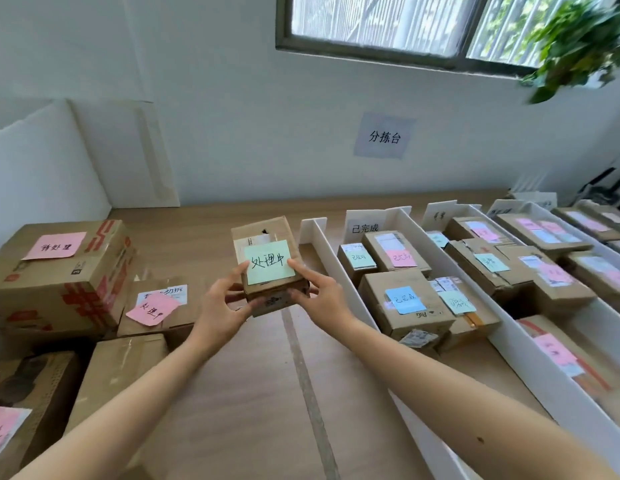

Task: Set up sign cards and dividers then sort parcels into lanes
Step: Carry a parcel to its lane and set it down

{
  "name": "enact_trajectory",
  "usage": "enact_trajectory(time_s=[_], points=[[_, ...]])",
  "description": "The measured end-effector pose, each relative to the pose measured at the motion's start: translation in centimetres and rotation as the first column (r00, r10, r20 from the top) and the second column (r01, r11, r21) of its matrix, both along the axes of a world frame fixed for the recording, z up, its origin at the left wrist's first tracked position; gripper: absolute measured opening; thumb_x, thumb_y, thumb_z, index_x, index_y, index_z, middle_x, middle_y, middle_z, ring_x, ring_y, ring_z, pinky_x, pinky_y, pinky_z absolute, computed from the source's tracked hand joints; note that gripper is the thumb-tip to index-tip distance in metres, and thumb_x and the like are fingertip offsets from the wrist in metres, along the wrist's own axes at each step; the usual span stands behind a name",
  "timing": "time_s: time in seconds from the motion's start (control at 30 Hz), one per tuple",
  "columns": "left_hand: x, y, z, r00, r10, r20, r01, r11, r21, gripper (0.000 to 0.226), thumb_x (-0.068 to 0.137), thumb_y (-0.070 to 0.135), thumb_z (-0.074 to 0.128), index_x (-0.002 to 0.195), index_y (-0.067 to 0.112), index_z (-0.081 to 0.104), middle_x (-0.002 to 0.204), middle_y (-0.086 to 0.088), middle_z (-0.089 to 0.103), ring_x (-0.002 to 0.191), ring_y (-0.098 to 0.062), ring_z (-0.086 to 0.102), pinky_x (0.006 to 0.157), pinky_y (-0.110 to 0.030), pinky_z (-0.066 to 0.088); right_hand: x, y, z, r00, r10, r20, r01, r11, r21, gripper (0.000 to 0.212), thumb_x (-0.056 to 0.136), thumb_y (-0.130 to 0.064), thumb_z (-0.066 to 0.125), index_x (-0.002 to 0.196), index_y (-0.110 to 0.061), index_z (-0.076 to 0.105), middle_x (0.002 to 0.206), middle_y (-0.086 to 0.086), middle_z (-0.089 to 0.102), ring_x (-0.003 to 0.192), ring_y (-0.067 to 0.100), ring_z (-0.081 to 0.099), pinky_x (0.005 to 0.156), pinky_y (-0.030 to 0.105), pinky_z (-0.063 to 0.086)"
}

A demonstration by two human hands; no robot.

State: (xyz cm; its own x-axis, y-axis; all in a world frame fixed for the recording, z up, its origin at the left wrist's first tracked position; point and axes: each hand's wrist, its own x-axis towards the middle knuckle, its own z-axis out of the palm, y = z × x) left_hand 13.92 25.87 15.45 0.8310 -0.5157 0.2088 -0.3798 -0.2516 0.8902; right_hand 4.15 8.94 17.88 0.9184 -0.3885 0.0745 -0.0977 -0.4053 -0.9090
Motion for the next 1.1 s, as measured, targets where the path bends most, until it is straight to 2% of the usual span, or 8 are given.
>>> enact_trajectory(time_s=[0.1, 0.2, 0.43, 0.6, 0.77, 0.83, 1.0, 1.1], points=[[-4.2, -3.4, 1.6, 0.995, -0.082, 0.055, 0.084, 0.996, -0.030, 0.071, 0.076, 0.020, 0.076, 0.136, 0.034, 0.040, 0.122, -0.003, 0.055, 0.102, -0.018, 0.060, 0.084, -0.029, 0.054, -5.6, -2.9, 1.6, 0.997, -0.033, 0.068, 0.032, 0.999, 0.011, 0.054, 0.089, -0.003, 0.063, 0.135, -0.028, 0.052, 0.133, -0.010, 0.050, 0.122, 0.005, 0.047, 0.095, 0.010, 0.044], [-8.9, -6.8, 2.6, 0.985, -0.171, 0.035, 0.173, 0.981, -0.088, 0.070, 0.075, 0.015, 0.076, 0.129, 0.042, 0.040, 0.115, 0.000, 0.054, 0.099, -0.011, 0.061, 0.074, -0.018, 0.055, -11.5, -5.6, 2.4, 0.987, -0.120, 0.103, 0.127, 0.990, -0.063, 0.056, 0.088, -0.007, 0.067, 0.130, -0.039, 0.050, 0.130, -0.015, 0.053, 0.119, 0.003, 0.051, 0.099, 0.017, 0.046], [-20.9, -15.1, 5.8, 0.952, -0.278, 0.131, 0.299, 0.934, -0.193, 0.074, 0.073, 0.014, 0.078, 0.129, 0.047, 0.042, 0.115, 0.009, 0.056, 0.100, 0.000, 0.062, 0.078, -0.017, 0.054, -25.9, -11.3, 6.1, 0.917, -0.288, 0.274, 0.327, 0.939, -0.106, 0.057, 0.084, -0.002, 0.069, 0.124, -0.039, 0.054, 0.116, -0.031, 0.055, 0.106, -0.018, 0.053, 0.090, 0.009, 0.045], [-29.8, -19.8, 8.0, 0.914, -0.372, 0.164, 0.402, 0.885, -0.233, 0.070, 0.071, 0.021, 0.077, 0.128, 0.046, 0.045, 0.116, 0.013, 0.056, 0.099, 0.001, 0.061, 0.082, -0.017, 0.053, -35.9, -14.6, 7.9, 0.866, -0.366, 0.340, 0.420, 0.902, -0.098, 0.056, 0.081, -0.003, 0.073, 0.125, -0.035, 0.057, 0.127, -0.007, 0.061, 0.117, 0.000, 0.057, 0.093, 0.010, 0.045], [-38.0, -22.6, 8.9, 0.872, -0.458, 0.174, 0.488, 0.841, -0.234, 0.070, 0.072, 0.009, 0.077, 0.132, 0.032, 0.049, 0.111, 0.002, 0.058, 0.096, -0.004, 0.063, 0.081, -0.009, 0.048, -45.5, -16.6, 8.3, 0.843, -0.409, 0.350, 0.479, 0.867, -0.140, 0.058, 0.081, -0.010, 0.075, 0.122, -0.045, 0.055, 0.131, -0.007, 0.060, 0.124, 0.005, 0.054, 0.102, 0.022, 0.046], [-40.8, -23.3, 9.2, 0.863, -0.470, 0.182, 0.502, 0.835, -0.225, 0.070, 0.073, 0.007, 0.077, 0.131, 0.035, 0.048, 0.110, 0.004, 0.058, 0.095, 0.003, 0.062, 0.082, -0.007, 0.047, -48.5, -17.2, 8.3, 0.827, -0.439, 0.352, 0.515, 0.843, -0.158, 0.057, 0.081, -0.015, 0.075, 0.122, -0.049, 0.054, 0.130, -0.008, 0.061, 0.122, 0.003, 0.055, 0.101, 0.023, 0.047], [-45.5, -25.2, 9.0, 0.821, -0.540, 0.187, 0.570, 0.799, -0.193, 0.073, 0.075, 0.011, 0.075, 0.137, 0.035, 0.045, 0.116, 0.005, 0.058, 0.104, -0.009, 0.064, 0.089, -0.028, 0.054, -54.3, -17.5, 8.3, 0.805, -0.455, 0.381, 0.521, 0.849, -0.089, 0.055, 0.083, -0.008, 0.071, 0.123, -0.041, 0.055, 0.132, -0.005, 0.059, 0.124, 0.007, 0.052, 0.089, 0.007, 0.046], [-48.4, -26.6, 9.2, 0.799, -0.567, 0.201, 0.598, 0.786, -0.157, 0.073, 0.075, 0.014, 0.075, 0.137, 0.037, 0.044, 0.119, 0.003, 0.058, 0.107, -0.015, 0.063, 0.087, -0.025, 0.054, -57.4, -18.2, 8.4, 0.780, -0.478, 0.404, 0.542, 0.839, -0.052, 0.054, 0.083, -0.005, 0.071, 0.121, -0.040, 0.056, 0.133, -0.005, 0.058, 0.118, -0.001, 0.054, 0.086, 0.004, 0.044]])
